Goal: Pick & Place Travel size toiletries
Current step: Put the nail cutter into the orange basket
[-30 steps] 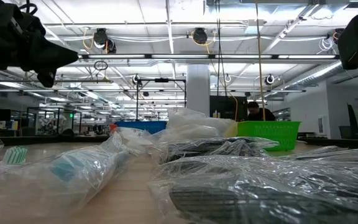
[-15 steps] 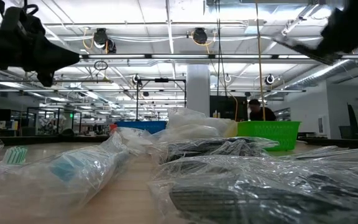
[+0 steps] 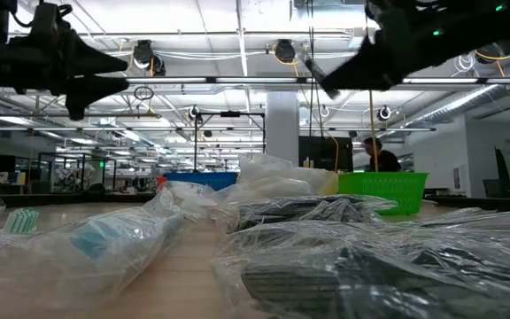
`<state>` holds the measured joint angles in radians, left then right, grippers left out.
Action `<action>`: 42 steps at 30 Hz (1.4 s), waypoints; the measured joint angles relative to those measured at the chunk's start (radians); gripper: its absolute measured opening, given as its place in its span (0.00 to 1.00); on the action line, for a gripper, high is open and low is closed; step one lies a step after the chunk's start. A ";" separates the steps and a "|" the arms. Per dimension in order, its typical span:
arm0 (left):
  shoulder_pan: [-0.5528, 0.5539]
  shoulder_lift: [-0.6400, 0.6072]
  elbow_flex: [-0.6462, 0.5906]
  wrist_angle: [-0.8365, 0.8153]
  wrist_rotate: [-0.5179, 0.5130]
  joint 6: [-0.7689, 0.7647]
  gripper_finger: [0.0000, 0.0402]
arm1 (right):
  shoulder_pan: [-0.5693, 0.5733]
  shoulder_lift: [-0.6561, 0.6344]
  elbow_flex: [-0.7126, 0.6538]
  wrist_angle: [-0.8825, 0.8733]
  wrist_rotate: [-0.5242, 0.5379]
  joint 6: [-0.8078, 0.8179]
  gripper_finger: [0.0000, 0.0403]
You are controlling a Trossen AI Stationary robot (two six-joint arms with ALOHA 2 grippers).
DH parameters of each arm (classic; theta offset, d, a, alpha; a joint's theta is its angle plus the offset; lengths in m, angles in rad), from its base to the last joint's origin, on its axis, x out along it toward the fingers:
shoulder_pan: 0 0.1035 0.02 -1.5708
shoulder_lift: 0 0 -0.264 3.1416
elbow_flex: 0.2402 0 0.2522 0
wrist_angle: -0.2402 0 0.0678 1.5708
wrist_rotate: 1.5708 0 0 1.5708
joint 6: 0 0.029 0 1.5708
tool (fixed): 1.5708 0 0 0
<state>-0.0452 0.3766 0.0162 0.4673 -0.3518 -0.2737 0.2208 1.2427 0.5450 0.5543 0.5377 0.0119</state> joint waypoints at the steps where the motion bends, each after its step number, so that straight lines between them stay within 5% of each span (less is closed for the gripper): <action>1: 0.000 0.040 0.000 0.055 -0.008 0.018 0.55 | -0.043 0.009 -0.022 0.112 -0.075 -0.026 0.07; 6: 0.000 0.239 0.026 0.248 -0.011 0.067 0.66 | -0.196 0.078 -0.063 0.362 -0.296 -0.067 0.07; 12: 0.000 0.509 0.171 0.258 0.024 0.137 0.63 | -0.267 0.194 -0.062 0.521 -0.412 -0.061 0.07; 19: 0.018 0.748 0.399 0.274 0.053 0.360 0.58 | -0.275 0.259 -0.062 0.646 -0.422 -0.080 0.07; 32: 0.097 1.139 0.757 0.270 0.429 0.406 0.58 | -0.255 0.261 -0.013 0.631 -0.515 -0.079 0.07; 42: 0.108 1.239 0.864 0.264 0.494 0.429 0.58 | -0.220 0.261 -0.013 0.624 -0.513 -0.105 0.07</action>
<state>0.0625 1.6158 0.8806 0.7315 0.1425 0.1554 0.0006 1.5032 0.5320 1.1778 0.0246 -0.0929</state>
